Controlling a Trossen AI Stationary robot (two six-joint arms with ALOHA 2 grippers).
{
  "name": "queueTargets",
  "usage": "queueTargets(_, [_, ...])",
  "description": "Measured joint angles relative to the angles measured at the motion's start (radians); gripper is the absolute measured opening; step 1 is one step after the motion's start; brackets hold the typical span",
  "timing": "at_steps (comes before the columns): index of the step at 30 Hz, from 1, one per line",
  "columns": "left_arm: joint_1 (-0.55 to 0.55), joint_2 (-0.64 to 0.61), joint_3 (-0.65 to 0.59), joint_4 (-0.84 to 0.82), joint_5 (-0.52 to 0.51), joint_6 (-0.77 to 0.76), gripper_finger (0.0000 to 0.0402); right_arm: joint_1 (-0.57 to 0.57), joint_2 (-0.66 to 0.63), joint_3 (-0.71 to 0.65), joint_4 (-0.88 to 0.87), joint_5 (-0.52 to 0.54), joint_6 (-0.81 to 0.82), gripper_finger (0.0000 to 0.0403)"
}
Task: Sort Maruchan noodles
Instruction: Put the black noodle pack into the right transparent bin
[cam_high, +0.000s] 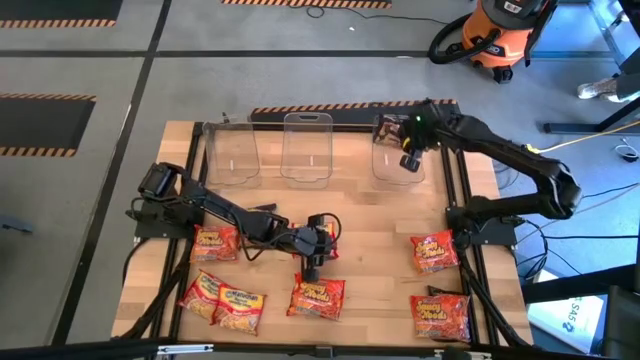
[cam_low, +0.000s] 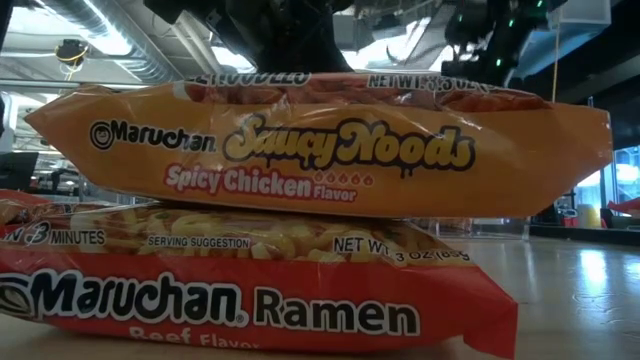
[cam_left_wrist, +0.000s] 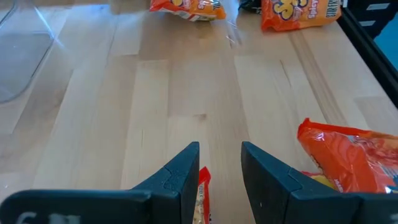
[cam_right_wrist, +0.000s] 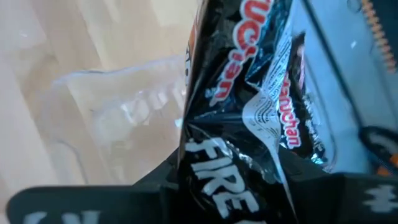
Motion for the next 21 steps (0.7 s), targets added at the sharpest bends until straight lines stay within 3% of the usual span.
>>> queueTargets(7, [0.000, 0.000, 0.000, 0.001, 0.000, -0.003, 0.0112, -0.113, 0.106, -0.006, 0.021, -0.105, -0.073, 0.0101])
queueTargets(21, [0.001, 0.001, 0.000, 0.002, -0.001, -0.001, 0.0112, -0.145, 0.226, -0.006, 0.108, -0.127, -0.175, 0.0102])
